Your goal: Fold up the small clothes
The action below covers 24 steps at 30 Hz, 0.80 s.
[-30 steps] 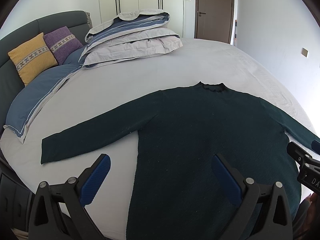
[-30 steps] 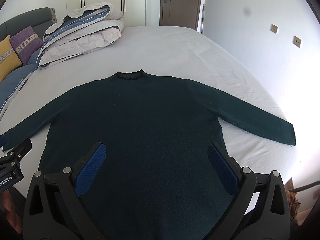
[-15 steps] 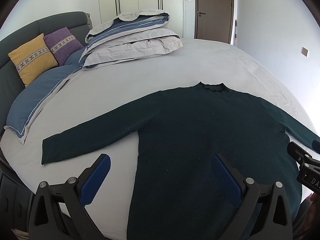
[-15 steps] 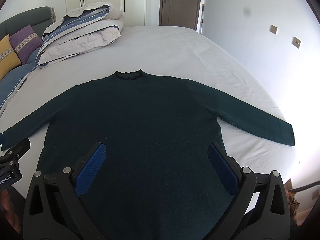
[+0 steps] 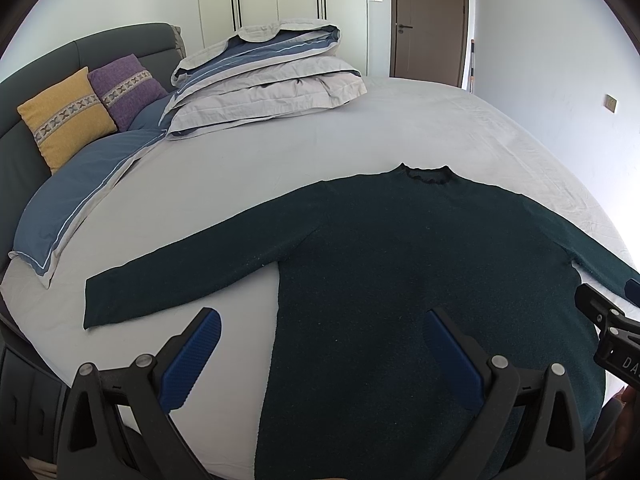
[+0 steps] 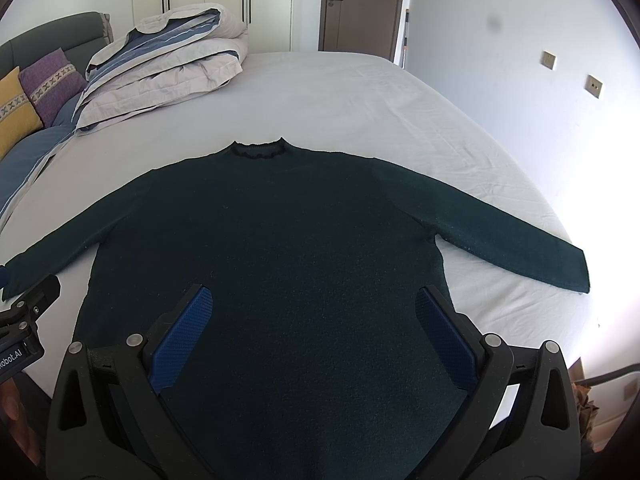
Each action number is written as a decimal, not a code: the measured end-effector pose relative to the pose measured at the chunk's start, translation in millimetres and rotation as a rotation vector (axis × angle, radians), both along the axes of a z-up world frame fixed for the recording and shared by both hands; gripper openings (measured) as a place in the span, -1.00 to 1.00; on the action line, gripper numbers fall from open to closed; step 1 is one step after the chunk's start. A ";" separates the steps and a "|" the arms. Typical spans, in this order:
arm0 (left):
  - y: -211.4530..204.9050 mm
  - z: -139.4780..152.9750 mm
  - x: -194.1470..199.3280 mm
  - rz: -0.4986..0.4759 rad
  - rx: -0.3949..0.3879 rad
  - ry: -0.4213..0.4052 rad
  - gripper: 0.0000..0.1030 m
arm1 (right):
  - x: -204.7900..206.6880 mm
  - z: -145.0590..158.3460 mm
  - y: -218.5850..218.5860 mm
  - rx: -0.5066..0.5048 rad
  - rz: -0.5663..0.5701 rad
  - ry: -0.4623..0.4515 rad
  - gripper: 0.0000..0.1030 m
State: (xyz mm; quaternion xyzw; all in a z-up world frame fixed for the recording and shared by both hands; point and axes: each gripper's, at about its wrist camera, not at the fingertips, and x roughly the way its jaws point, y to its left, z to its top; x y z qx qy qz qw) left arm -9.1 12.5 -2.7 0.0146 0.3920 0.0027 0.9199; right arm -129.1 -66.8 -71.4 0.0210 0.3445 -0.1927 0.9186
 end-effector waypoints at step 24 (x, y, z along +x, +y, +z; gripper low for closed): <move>-3.3 -5.1 -8.7 -0.036 0.003 -0.008 1.00 | -9.1 -5.9 -34.6 0.095 -0.006 -0.038 1.00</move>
